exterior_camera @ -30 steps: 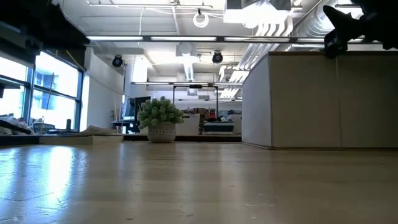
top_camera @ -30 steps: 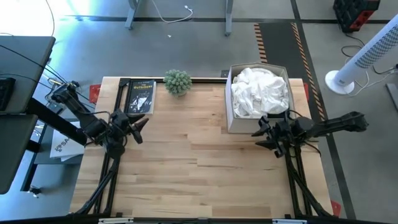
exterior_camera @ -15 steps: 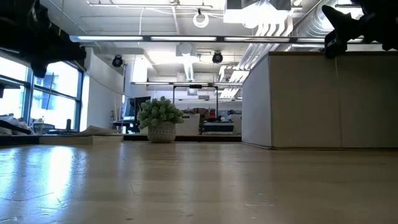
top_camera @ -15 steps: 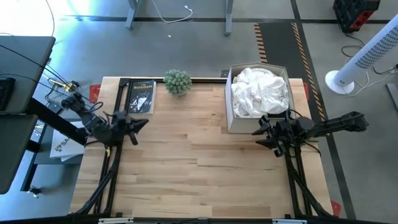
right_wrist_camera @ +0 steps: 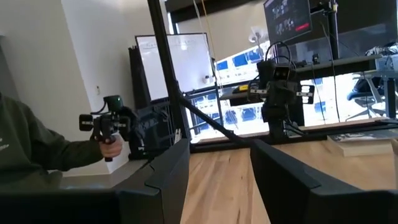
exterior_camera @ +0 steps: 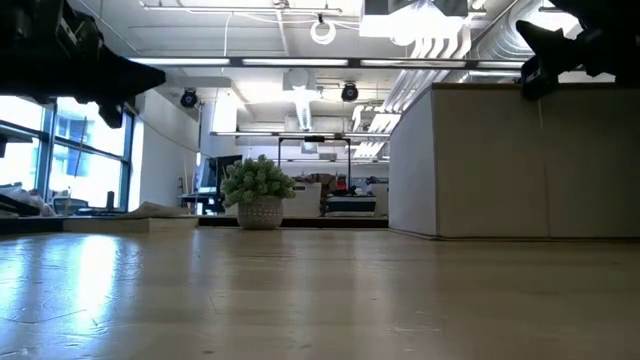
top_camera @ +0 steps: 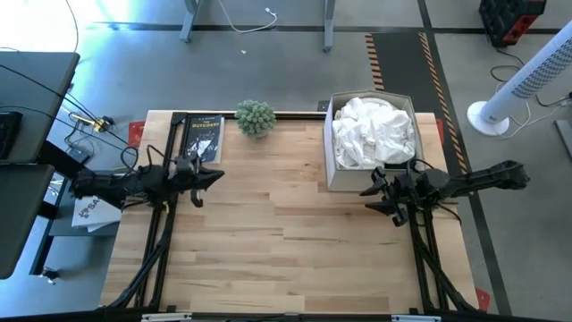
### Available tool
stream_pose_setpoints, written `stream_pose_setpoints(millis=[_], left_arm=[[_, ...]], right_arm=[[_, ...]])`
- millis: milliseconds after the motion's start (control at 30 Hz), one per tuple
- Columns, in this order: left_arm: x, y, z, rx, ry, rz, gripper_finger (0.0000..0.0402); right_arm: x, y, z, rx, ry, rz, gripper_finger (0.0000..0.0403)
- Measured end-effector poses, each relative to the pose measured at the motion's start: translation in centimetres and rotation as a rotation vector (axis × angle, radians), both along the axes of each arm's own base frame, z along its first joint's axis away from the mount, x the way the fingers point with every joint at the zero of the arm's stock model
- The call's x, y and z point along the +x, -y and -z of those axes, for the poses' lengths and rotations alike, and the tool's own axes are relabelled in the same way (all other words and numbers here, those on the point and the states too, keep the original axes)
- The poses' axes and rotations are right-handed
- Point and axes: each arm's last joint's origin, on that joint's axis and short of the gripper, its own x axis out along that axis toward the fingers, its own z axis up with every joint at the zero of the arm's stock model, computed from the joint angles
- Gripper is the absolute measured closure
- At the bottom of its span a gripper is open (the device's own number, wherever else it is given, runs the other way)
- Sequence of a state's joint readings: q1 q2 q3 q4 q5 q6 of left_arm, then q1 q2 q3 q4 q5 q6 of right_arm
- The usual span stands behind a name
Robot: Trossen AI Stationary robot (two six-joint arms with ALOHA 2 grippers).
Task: Sort clothes
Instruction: Return to Home Position
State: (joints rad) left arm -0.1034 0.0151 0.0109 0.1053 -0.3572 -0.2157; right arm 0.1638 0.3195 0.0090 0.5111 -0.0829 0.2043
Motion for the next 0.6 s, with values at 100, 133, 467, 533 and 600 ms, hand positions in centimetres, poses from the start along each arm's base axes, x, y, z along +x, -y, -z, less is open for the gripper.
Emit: stream_pose_setpoints(millis=[100, 133, 467, 533, 600], left_arm=[[0.1, -0.8, 0.3, 0.045, -0.046, -0.006, 0.0401], [0.1, -1.1, 0.6, 0.064, -0.075, -0.031, 0.0401], [0.2, -1.9, 0.9, 0.136, -0.148, -0.102, 0.0401], [0.2, -1.9, 1.0, 0.100, -0.138, -0.100, 0.0401], [0.2, -1.9, 1.0, 0.072, -0.130, -0.099, 0.0401]], right_arm=[[0.0, 0.0, 0.1, -0.005, -0.012, 0.001, 0.0234], [0.0, 0.0, 0.2, -0.007, -0.018, 0.001, 0.0234], [0.2, 0.4, 0.7, -0.085, -0.055, 0.159, 0.0234], [0.2, 0.6, 1.1, -0.062, -0.113, 0.220, 0.0234], [0.3, 0.7, 2.1, -0.042, -0.214, 0.273, 0.0234]])
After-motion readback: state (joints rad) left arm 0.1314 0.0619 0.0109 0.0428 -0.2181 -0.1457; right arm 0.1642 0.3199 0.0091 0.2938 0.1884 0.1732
